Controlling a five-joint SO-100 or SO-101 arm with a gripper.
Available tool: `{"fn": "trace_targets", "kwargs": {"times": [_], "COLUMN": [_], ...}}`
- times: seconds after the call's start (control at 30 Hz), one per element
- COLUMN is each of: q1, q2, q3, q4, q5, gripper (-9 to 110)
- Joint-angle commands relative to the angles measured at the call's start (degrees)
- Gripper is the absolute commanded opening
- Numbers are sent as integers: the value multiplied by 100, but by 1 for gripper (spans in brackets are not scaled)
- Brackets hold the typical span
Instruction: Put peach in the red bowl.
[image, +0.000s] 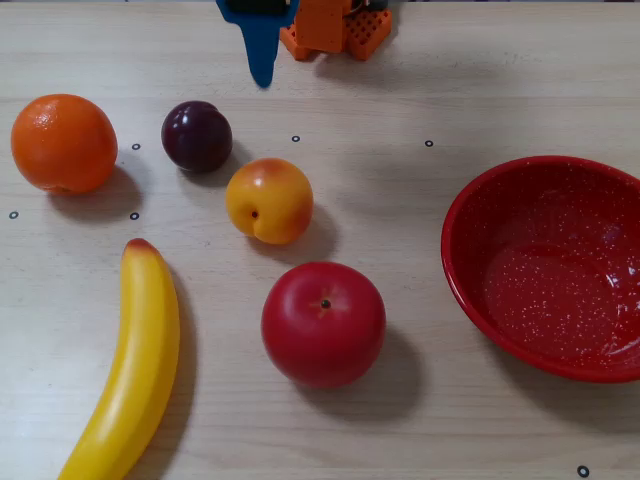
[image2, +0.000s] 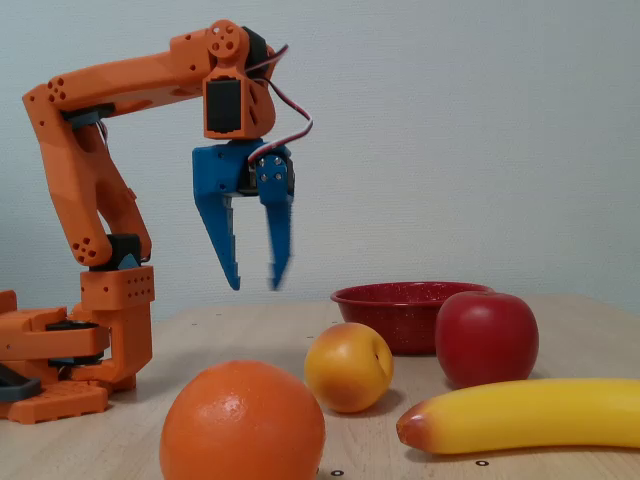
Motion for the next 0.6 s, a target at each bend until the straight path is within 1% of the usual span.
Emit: {"fn": "trace_targets", "kwargs": {"times": [0.0,0.1,0.2,0.57], "q1": [26,-44,-105,-211], "q2": [88,-62,-308,-1169], "q3": [-580,-624,-765,-1002], "q4": [70,26,0,-510], "q5": [229,387,580,870], "gripper": [27,37,41,45]}}
